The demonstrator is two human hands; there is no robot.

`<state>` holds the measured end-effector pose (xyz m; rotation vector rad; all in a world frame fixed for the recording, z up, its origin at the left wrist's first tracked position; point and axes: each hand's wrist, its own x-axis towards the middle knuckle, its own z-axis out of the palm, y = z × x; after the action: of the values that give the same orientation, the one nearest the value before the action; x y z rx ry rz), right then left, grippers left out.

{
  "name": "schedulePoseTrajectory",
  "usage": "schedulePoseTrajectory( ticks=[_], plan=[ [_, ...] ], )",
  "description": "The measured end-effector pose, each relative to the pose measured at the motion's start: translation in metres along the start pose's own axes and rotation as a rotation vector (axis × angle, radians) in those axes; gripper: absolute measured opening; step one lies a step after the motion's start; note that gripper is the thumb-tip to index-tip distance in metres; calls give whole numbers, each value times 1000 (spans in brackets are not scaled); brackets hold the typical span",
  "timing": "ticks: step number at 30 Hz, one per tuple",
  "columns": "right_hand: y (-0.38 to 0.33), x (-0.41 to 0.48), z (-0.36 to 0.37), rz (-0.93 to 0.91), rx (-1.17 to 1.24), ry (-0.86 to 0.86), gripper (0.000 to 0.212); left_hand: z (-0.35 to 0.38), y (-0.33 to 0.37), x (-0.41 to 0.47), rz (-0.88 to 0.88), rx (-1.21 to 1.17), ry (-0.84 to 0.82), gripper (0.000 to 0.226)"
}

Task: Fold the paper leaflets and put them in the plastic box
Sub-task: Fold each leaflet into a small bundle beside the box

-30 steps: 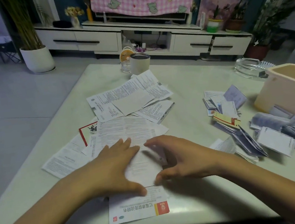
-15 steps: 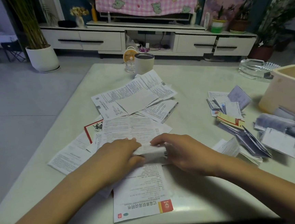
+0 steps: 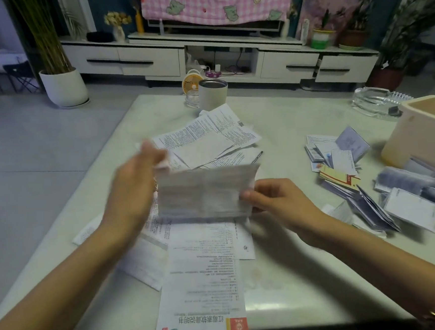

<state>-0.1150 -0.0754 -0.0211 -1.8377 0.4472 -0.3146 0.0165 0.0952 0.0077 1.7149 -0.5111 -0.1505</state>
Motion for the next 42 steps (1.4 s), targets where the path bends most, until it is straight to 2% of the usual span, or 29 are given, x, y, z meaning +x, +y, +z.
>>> schedulePoseTrajectory(
  ticks=[1, 2, 3, 4, 7, 9, 11, 13, 16, 18, 19, 21, 22, 23, 26, 29, 31, 36, 39, 42],
  plan=[
    [0, 1, 0, 47, 67, 59, 26, -1, 2, -3, -48, -174, 231, 33],
    [-1, 2, -1, 86, 122, 101, 25, -1, 7, -8, -106, -270, 360, 21],
    [-3, 2, -2, 113, 164, 118, 23, 2, 10, -13, -178, -306, 356, 19],
    [-6, 2, -2, 138, 200, 111, 21, 6, 10, -20, -257, -337, 257, 21],
    [-12, -3, 2, 201, 313, 42, 15, 19, 16, -36, -580, -464, -189, 16],
    [-16, -7, 7, 231, 379, -15, 13, 25, 19, -39, -693, -534, -299, 28],
    [-21, -12, 12, 242, 438, -76, 13, 30, 19, -38, -691, -584, -291, 29],
    [-26, -16, 15, 249, 506, -123, 13, 33, 19, -35, -684, -698, -226, 18],
    [-31, -21, 17, 258, 550, -146, 11, 37, 17, -31, -644, -842, -134, 19],
    [-32, -21, 16, 247, 499, -76, 4, 39, 14, -29, -578, -791, -60, 12],
    [-30, -19, 15, 245, 459, 15, 9, 39, 13, -28, -567, -761, -38, 10],
    [-26, -14, 7, 236, 368, 204, 33, 39, 12, -28, -587, -697, -67, 11],
    [-26, -12, 2, 226, 321, 237, 40, 38, 13, -30, -597, -652, -114, 11],
    [-25, -11, -2, 229, 280, 213, 44, 38, 13, -31, -595, -593, -175, 10],
    [-27, -10, -9, 289, 250, -10, 49, 36, 14, -35, -547, -428, -379, 10],
    [-27, -12, -10, 304, 318, -148, 28, 32, 17, -35, -519, -346, -476, 14],
    [-28, -12, -9, 287, 341, -150, 21, 30, 18, -32, -513, -300, -484, 15],
    [-24, -9, -12, 236, 361, -82, 22, 26, 18, -24, -522, -238, -447, 16],
    [-24, -10, -12, 187, 306, -85, 22, 26, 19, -23, -552, -323, -389, 23],
    [-23, -12, -9, 115, 253, -25, 37, 24, 19, -21, -620, -501, -367, 23]
  ],
)
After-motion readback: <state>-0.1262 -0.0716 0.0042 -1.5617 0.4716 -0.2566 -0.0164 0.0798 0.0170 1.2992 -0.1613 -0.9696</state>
